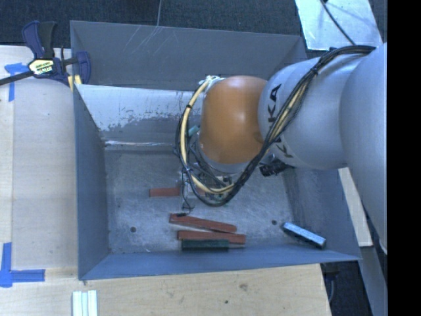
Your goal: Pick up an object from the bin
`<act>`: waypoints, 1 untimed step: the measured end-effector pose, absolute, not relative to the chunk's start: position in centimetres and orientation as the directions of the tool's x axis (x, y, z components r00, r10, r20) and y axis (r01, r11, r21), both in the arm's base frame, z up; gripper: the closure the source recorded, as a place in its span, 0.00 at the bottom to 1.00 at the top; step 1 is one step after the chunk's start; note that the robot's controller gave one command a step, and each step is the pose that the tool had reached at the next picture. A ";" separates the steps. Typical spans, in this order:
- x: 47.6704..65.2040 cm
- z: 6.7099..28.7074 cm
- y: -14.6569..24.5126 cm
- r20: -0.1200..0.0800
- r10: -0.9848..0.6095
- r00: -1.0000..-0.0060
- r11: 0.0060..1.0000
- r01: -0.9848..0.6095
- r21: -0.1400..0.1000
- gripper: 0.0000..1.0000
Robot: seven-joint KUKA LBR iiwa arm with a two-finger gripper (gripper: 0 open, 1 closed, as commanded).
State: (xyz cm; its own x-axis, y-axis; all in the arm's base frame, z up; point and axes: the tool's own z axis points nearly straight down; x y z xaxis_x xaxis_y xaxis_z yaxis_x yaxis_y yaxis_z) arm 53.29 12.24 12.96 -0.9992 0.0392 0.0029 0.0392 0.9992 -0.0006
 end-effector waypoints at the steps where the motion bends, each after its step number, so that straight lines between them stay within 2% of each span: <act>1: 53.4 14.8 12.3 -0.003 0.039 -0.999 0.999 0.039 0.001 1.00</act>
Offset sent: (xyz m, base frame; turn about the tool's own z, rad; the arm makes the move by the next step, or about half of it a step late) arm 0.0000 0.0001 0.0261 0.0000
